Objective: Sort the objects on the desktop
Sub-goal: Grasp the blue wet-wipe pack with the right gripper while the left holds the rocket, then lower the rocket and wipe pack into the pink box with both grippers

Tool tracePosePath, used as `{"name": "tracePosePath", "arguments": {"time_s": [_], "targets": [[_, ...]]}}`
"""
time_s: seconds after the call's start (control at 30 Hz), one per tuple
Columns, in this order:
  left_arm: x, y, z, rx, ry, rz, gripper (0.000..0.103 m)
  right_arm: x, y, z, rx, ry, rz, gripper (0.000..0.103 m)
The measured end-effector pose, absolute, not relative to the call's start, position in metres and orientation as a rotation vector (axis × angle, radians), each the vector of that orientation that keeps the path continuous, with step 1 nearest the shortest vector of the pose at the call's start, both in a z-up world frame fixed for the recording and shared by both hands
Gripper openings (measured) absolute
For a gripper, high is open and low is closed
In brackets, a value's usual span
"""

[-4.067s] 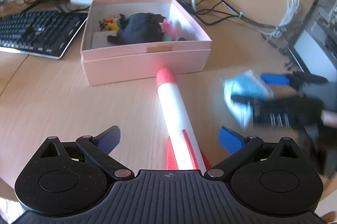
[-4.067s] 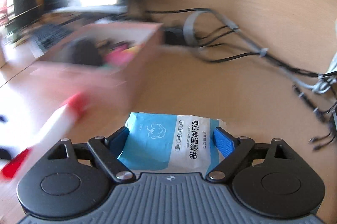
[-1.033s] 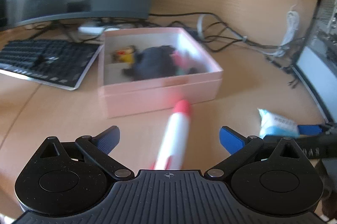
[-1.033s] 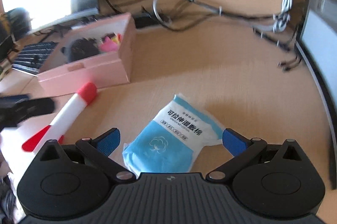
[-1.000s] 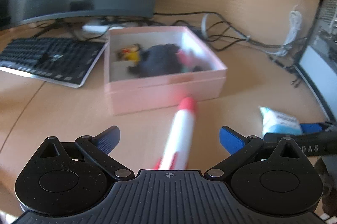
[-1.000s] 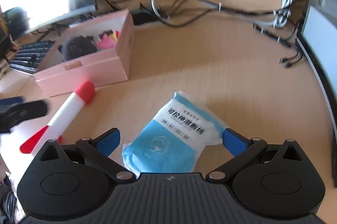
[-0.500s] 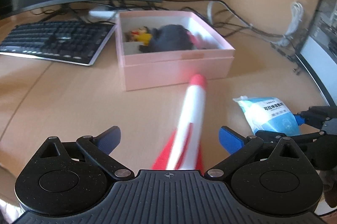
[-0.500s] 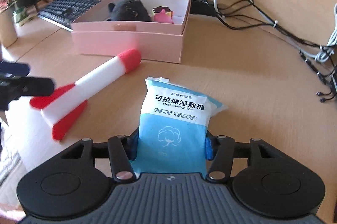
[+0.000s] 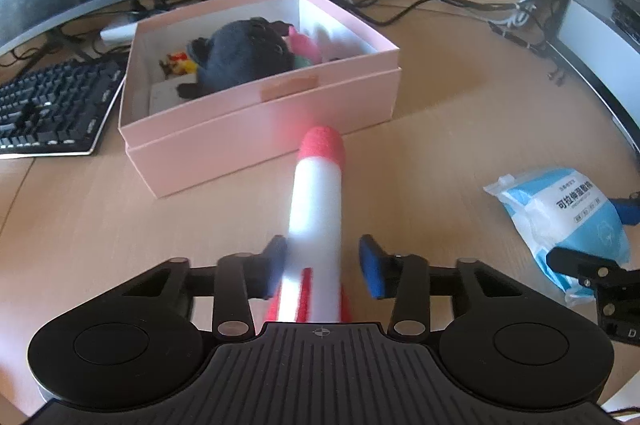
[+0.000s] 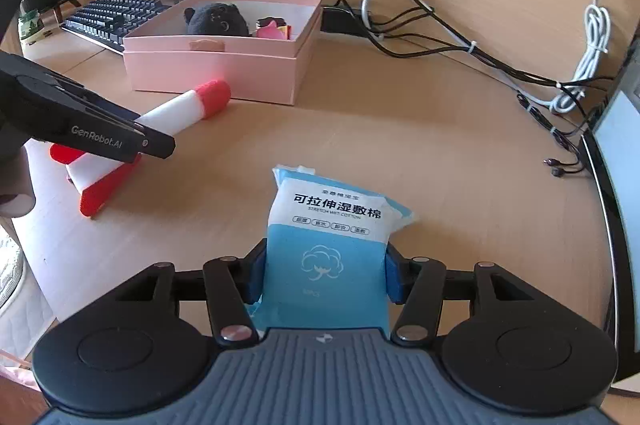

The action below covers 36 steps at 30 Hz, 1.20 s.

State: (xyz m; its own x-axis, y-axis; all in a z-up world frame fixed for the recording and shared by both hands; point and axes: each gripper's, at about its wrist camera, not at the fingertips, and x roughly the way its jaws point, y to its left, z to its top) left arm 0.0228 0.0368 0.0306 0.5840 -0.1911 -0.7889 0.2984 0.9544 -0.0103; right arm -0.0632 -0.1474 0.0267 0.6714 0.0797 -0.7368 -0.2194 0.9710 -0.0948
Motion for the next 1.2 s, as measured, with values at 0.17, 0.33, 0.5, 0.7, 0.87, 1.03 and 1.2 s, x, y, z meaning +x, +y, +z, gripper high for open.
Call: {"name": "tracePosePath", "arguments": {"time_s": [0.17, 0.33, 0.5, 0.7, 0.87, 1.03, 1.2], "targets": [[0.011, 0.034, 0.032, 0.102, 0.936, -0.304, 0.035, -0.057, -0.154, 0.028, -0.151, 0.804, 0.155, 0.071], [-0.001, 0.032, 0.035, 0.061, 0.979, -0.303, 0.037, -0.040, -0.152, 0.022, -0.142, 0.841, 0.169, 0.071], [0.000, 0.025, 0.035, 0.070, 0.975, -0.291, 0.052, -0.035, -0.144, 0.020, -0.155, 0.849, 0.209, 0.062], [0.003, 0.020, 0.030, 0.085, 0.983, -0.272, 0.049, -0.037, -0.140, 0.022, -0.182, 0.843, 0.254, 0.058], [0.000, 0.024, 0.032, 0.075, 0.985, -0.265, 0.034, -0.035, -0.143, 0.024, -0.166, 0.862, 0.280, 0.057], [-0.017, 0.038, 0.048, 0.039, 0.961, -0.297, 0.032, -0.037, -0.145, 0.041, -0.152, 0.828, 0.305, 0.055], [-0.036, 0.062, 0.089, 0.006, 0.843, -0.318, 0.032, -0.039, -0.142, 0.081, -0.155, 0.710, 0.293, 0.054]]}}
